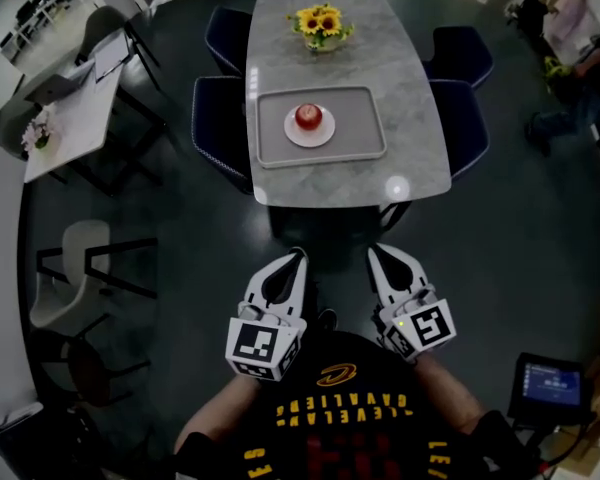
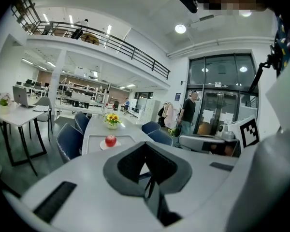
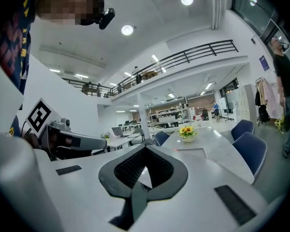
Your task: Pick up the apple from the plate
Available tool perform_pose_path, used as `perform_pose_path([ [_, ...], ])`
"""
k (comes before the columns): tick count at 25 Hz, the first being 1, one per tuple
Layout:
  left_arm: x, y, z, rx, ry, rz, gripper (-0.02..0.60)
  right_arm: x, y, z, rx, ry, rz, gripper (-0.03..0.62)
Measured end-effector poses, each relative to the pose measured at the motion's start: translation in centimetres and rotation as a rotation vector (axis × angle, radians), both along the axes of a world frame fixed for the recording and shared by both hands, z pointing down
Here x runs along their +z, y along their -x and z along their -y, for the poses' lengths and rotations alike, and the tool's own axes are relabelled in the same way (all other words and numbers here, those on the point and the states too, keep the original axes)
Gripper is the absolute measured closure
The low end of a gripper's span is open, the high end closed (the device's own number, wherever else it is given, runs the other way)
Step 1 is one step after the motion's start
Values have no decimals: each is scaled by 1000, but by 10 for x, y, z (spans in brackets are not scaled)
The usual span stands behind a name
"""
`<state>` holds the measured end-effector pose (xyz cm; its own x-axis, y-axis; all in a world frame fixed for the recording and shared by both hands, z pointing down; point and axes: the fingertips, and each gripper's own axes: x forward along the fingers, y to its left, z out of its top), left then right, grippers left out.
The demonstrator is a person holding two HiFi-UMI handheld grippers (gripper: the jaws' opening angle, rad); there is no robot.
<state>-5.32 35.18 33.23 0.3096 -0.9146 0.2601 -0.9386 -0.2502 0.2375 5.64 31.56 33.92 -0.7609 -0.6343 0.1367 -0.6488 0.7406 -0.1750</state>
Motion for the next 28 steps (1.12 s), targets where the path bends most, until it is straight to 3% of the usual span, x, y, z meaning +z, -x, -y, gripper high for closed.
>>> perform_pose_path([
  [7, 6, 6, 94, 38, -8, -30, 580, 12, 4, 87, 15, 24, -39, 595],
  [14, 14, 42, 167, 45, 10, -56, 580, 12, 32, 157, 45, 49, -27, 595],
  [22, 30, 81, 221, 72, 39, -132, 580, 23, 56, 221, 98, 74, -118, 595],
  [28, 51, 107, 257, 57, 127, -232, 580, 39, 50, 269, 165, 190, -20, 595],
])
